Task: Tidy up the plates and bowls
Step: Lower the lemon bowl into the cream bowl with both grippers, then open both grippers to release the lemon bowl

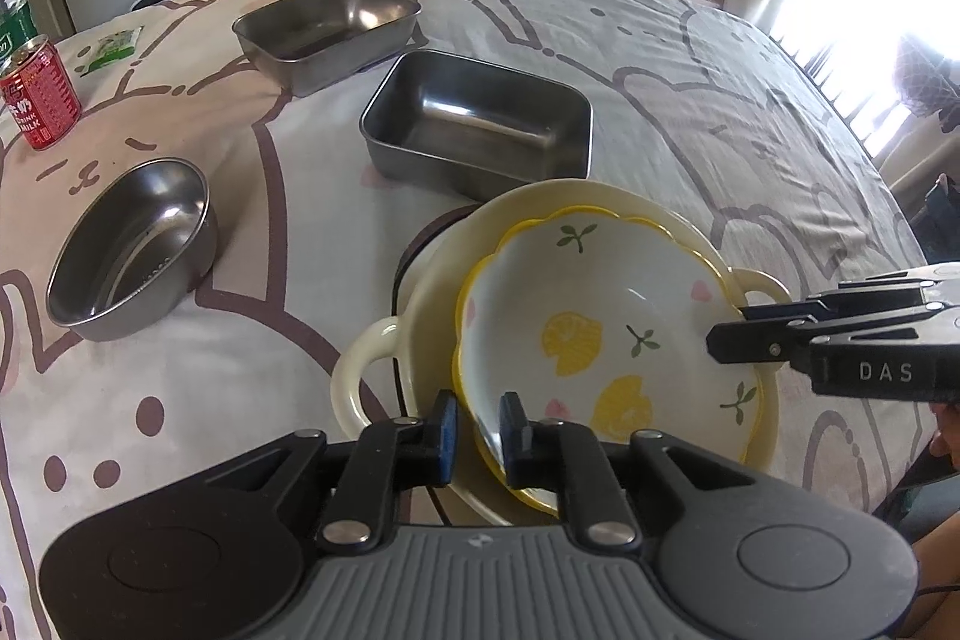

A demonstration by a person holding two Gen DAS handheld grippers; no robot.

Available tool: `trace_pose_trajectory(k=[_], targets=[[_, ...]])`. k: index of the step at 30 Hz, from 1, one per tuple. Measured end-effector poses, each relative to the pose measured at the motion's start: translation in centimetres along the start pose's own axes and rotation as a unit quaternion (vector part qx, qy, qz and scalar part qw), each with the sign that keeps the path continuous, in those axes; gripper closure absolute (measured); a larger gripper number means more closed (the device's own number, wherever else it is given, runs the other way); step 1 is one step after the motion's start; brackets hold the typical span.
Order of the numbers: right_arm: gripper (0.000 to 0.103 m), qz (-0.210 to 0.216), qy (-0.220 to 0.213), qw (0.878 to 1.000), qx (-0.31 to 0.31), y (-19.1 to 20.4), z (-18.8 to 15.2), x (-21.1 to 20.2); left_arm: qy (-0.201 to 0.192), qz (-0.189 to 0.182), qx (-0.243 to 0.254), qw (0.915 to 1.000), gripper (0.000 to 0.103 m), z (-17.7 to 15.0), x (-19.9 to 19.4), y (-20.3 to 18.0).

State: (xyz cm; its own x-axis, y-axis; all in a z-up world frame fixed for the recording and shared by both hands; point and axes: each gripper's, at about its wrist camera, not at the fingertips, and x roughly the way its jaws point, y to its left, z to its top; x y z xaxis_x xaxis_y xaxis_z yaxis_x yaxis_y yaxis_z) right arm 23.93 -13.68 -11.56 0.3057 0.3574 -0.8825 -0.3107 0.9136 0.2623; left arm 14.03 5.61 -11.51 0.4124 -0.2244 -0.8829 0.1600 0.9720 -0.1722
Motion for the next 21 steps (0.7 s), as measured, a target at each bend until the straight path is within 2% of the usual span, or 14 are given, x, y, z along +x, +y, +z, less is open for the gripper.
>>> trace_pose_trajectory(k=[8, 12, 13, 15, 18, 21], targets=[[0.07, 0.008, -0.002, 1.0, 0.0, 0.4, -0.3, -0.5, -0.002, -0.005, 0.0, 1.0, 0.076, -0.2, -0.8, -0.2], [0.061, 0.015, -0.004, 1.0, -0.005, 0.5, -0.5, -0.9, -0.003, -0.007, -0.001, 1.0, 0.073, -0.1, -1.2, -0.2], [0.054, 0.012, -0.009, 1.0, -0.008, 0.6, -0.5, -1.2, -0.005, -0.007, -0.001, 1.0, 0.069, -0.1, -1.3, -0.2], [0.047, 0.002, -0.021, 1.0, -0.015, 0.8, -0.6, -1.8, -0.009, -0.005, 0.0, 0.9999, 0.063, 0.0, -1.7, -0.3], [0.047, 0.001, -0.032, 0.999, -0.018, 0.7, -0.6, -2.6, -0.019, -0.008, 0.007, 0.9998, 0.062, 0.3, -2.2, -0.4], [0.046, 0.004, -0.044, 0.999, -0.011, 0.4, -0.4, -3.2, -0.035, -0.005, 0.004, 0.9994, 0.049, 0.9, -2.7, -0.4]])
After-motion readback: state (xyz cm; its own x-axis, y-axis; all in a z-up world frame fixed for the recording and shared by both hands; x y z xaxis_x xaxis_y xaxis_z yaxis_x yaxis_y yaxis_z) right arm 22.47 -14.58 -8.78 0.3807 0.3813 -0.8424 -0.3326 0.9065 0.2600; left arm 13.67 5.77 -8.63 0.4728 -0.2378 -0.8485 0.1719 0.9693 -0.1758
